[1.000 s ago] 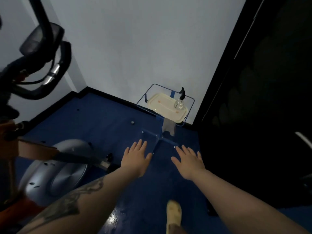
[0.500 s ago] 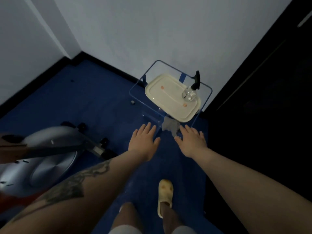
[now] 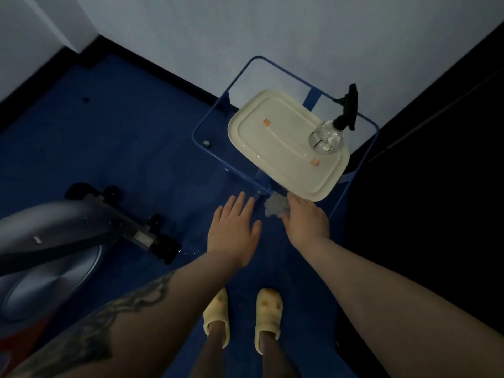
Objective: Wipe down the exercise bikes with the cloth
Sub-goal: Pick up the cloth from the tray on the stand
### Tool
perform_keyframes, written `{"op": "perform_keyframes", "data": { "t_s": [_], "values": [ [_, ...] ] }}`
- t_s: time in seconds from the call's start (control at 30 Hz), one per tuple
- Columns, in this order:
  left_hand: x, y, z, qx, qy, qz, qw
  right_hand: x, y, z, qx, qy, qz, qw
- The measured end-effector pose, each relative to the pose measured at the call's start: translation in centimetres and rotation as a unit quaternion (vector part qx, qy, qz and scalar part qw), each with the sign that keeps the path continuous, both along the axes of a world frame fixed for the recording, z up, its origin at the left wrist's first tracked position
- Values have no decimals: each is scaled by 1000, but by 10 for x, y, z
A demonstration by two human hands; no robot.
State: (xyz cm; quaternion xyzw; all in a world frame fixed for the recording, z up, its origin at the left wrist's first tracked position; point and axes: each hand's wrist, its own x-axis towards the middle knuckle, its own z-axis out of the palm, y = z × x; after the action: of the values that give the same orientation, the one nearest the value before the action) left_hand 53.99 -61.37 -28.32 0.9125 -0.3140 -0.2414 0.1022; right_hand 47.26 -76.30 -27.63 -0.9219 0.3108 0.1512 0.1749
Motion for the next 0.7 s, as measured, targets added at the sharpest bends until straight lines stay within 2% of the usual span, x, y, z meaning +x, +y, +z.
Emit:
{"op": "perform_keyframes", "data": {
  "t_s": [0.17,0.33,0.5,0.63,0.7],
  "values": [
    [2,5,-10,5,10,10,1000,2,-7,-8,-32,-29,-17,999],
    [5,16,18,5,-1,30,1000,1,-17,26,-21,-77,8,997],
    [6,42,94,-19,-45,78,996,7,8,97,4,-187,15,982],
    [11,87,172,-54,-92,171,979,18,52,161,87,-274,-1,958],
    [11,116,208,-74,-116,213,967,27,81,189,146,-327,-4,934]
  ]
}}
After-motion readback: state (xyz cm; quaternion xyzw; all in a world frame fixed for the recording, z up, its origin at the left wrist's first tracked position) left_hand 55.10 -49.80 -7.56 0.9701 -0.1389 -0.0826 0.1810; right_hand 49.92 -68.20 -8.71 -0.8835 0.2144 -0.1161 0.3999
